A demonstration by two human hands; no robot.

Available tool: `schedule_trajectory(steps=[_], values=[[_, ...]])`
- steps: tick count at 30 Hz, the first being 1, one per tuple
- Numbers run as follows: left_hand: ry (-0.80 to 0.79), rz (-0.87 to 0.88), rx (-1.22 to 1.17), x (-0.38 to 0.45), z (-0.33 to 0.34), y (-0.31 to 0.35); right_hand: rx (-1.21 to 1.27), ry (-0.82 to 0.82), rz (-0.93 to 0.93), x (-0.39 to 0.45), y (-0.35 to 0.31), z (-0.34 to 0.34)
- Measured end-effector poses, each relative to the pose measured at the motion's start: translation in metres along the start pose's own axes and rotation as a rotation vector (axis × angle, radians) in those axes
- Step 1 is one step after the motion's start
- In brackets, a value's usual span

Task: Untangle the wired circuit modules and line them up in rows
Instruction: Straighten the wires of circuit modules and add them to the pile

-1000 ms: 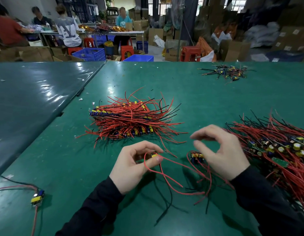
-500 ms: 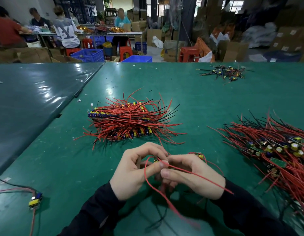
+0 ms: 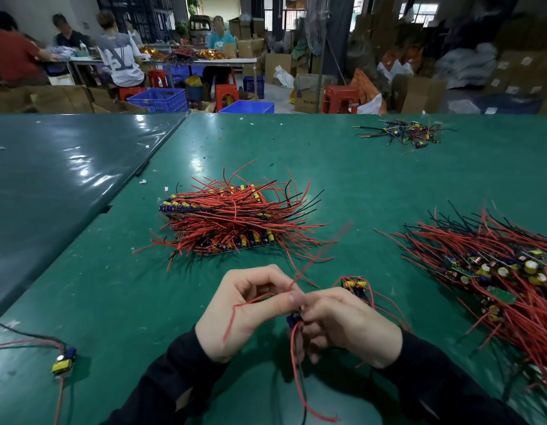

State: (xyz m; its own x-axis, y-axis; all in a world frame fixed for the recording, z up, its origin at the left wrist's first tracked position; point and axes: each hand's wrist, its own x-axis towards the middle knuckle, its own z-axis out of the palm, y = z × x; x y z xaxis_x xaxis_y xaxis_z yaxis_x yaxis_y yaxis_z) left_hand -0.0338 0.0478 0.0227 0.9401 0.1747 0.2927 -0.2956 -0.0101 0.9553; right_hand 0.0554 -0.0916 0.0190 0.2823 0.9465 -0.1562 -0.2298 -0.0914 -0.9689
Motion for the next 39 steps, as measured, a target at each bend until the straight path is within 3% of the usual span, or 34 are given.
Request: schedule_trajectory(steps=[4, 9, 14, 19, 22, 27, 34, 39], values=[[0.101, -0.101, 0.033, -0.001, -0.002, 0.001, -0.082, 0.052, -0.025, 0.001, 0.002, 0.002], [0.137, -0.008, 0.089, 0.001, 0.000, 0.002, -0.202, 0.142, -0.124, -0.001, 0.002, 0.005], [0.174, -0.111, -0.032, 0.002, -0.001, 0.002, -0.247, 0.185, -0.170, 0.002, 0.004, 0.008], [0.126, -0.328, -0.327, 0.002, -0.007, 0.005, -0.134, 0.082, -0.180, -0.001, 0.002, 0.009], [0.115, -0.331, -0.439, 0.002, -0.006, 0.005, -0.089, 0.020, -0.187, -0.003, 0.001, 0.009], [0.101, -0.230, -0.286, 0.002, -0.005, 0.007, -0.063, 0.026, -0.141, -0.003, -0.001, 0.008], [-0.034, -0.314, -0.492, -0.004, -0.009, 0.004, 0.161, -0.110, -0.006, -0.007, -0.006, 0.008], [0.022, -0.345, -0.336, -0.001, -0.004, 0.002, -0.048, 0.010, -0.056, -0.002, -0.004, 0.011]])
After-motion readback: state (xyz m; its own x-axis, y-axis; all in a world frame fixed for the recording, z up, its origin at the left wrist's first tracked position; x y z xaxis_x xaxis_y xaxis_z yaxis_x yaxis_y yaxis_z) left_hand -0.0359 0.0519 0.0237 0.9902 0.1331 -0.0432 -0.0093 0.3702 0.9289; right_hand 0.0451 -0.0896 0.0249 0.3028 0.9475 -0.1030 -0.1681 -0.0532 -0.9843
